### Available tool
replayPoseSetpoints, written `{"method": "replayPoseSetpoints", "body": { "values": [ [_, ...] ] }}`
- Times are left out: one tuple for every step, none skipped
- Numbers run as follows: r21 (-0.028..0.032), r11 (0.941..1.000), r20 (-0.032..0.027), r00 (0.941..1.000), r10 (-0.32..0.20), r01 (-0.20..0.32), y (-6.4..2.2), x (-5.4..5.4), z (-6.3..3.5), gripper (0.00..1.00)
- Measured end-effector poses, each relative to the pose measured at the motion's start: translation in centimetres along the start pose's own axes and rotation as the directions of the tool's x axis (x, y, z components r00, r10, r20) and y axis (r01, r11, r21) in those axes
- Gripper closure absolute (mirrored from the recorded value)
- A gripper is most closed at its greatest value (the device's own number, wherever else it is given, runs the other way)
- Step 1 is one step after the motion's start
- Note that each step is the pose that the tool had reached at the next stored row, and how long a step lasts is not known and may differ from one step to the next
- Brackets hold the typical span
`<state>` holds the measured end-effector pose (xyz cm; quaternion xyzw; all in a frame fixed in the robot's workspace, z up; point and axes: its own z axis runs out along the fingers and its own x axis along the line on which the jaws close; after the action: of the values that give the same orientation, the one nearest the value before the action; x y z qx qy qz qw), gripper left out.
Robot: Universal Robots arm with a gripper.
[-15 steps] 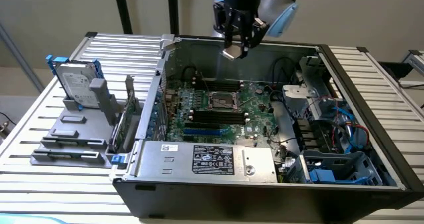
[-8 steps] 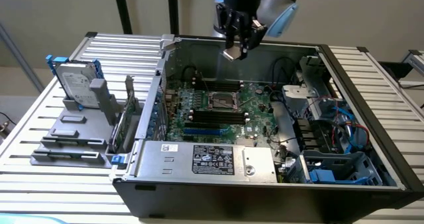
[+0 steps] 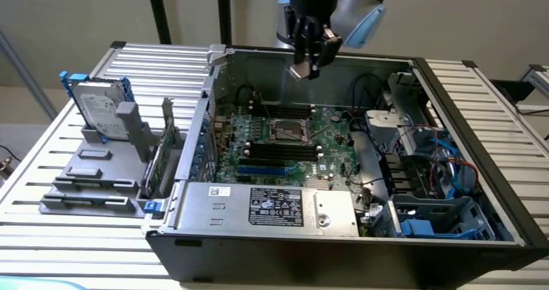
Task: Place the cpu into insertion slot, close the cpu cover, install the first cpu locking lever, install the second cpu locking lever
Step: 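Place the cpu into insertion slot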
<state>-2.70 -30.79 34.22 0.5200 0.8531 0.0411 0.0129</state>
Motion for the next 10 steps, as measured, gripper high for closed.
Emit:
{"method": "replayPoseSetpoints", "body": {
  "values": [
    [-0.0004, 0.9998, 0.0016, 0.9998, 0.019, -0.019, 0.0, 0.0, 0.04, 0.45],
    [-0.0008, 0.9993, 0.003, 0.9993, 0.036, -0.036, -0.01, 0.0, 0.08, 0.45],
    [-0.0013, 0.9985, 0.0045, 0.9985, 0.054, -0.054, -0.01, 0.0, 0.11, 0.45],
    [-0.0017, 0.9974, 0.006, 0.9973, 0.073, -0.073, -0.01, 0.0, 0.15, 0.45],
    [-0.0023, 0.9958, 0.0075, 0.9958, 0.091, -0.091, -0.02, 0.0, 0.19, 0.45],
    [-0.0028, 0.9941, 0.009, 0.994, 0.109, -0.109, -0.02, 0.0, 0.22, 0.45],
    [-0.0032, 0.9919, 0.0105, 0.9919, 0.127, -0.127, -0.02, 0.0, 0.26, 0.45],
    [-0.0039, 0.9894, 0.0119, 0.9894, 0.145, -0.145, -0.03, 0.0, 0.3, 0.45],
    [-0.0044, 0.9867, 0.0134, 0.9866, 0.163, -0.163, -0.03, -0.01, 0.33, 0.45],
    [-0.0052, 0.9835, 0.0148, 0.9834, 0.181, -0.181, -0.03, -0.01, 0.37, 0.45]
  ]
}}
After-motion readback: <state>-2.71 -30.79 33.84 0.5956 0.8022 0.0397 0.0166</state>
